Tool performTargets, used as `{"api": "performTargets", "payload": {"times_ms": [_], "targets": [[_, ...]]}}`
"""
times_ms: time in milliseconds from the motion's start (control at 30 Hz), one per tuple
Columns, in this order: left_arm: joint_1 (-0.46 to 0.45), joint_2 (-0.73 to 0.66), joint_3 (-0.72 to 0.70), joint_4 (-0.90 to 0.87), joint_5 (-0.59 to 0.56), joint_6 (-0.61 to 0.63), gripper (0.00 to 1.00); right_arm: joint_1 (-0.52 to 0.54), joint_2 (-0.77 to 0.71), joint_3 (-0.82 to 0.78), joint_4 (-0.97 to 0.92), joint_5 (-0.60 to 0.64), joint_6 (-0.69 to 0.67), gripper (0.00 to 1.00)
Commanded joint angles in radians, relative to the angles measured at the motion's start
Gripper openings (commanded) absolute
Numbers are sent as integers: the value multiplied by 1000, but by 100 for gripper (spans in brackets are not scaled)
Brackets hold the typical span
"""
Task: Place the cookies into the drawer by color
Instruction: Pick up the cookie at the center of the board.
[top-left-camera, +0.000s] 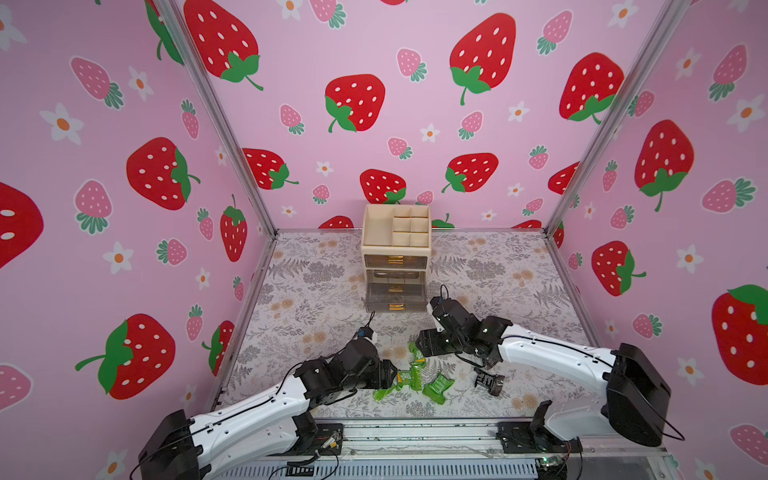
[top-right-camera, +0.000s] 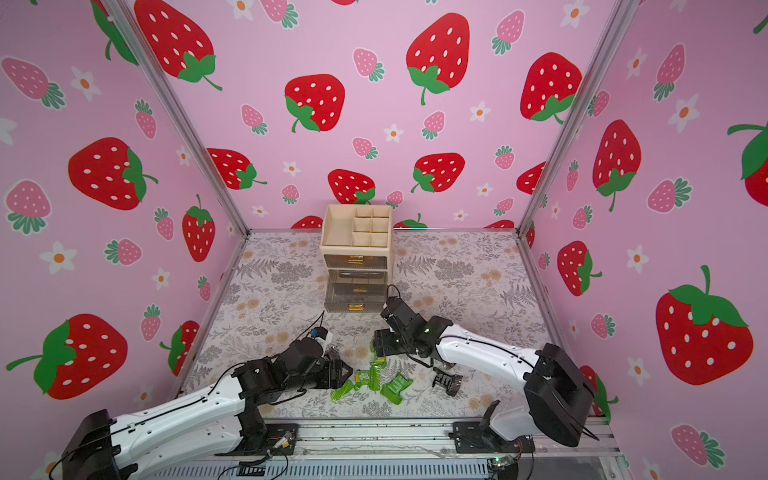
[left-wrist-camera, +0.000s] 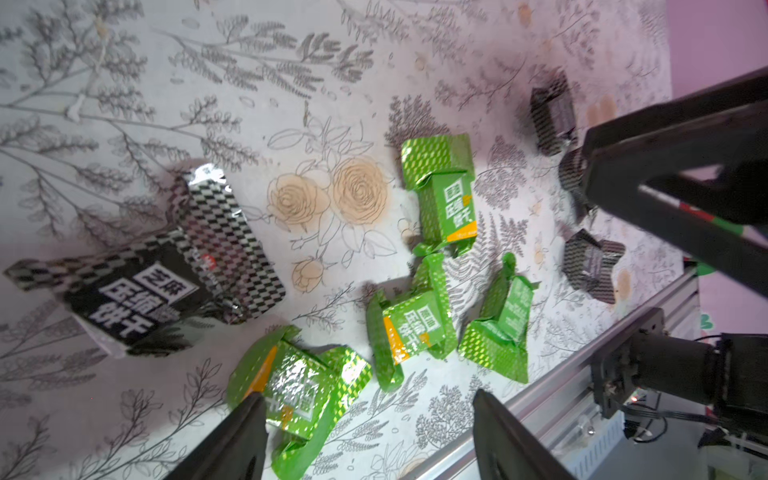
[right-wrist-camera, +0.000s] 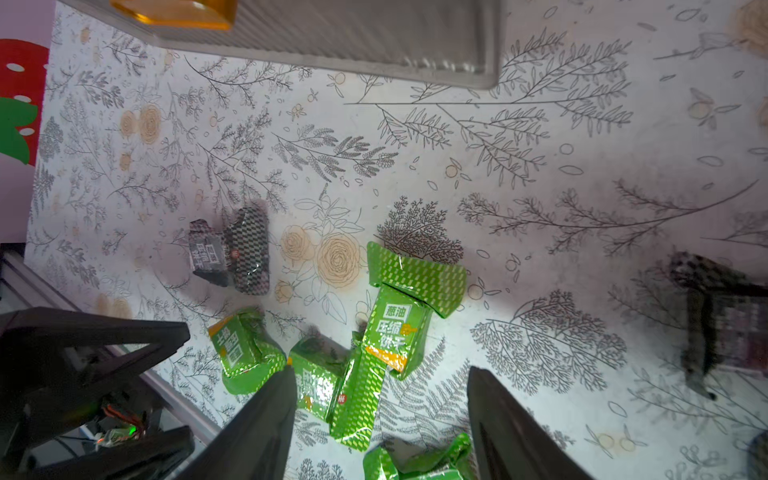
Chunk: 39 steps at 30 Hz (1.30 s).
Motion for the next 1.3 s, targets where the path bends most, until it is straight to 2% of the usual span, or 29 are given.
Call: {"api": "performTargets", "payload": {"times_ms": [0, 267, 567, 700, 900, 1100, 1267], "targets": [[-29, 13, -21, -50, -51, -34, 81, 33, 42, 1, 26, 45, 38, 71], [-97, 79, -39, 20, -73, -75, 82, 45, 168, 16, 35, 85, 64, 68], [-139, 132, -46, 44, -125, -104, 84, 54, 260, 46, 62, 62, 55, 56], [-144, 120, -47, 37, -140, -102, 84, 81, 286, 84, 19, 91, 56, 57], [-144, 93, -40, -2, -158, -97, 84, 100, 276, 90, 0, 122, 67, 66], [-144, 39, -51, -29, -170, -107, 84, 132, 245, 106, -6, 142, 65, 67], [-146, 31, -60, -18, -167, -108, 84, 136, 288, 134, -15, 142, 68, 67]]}}
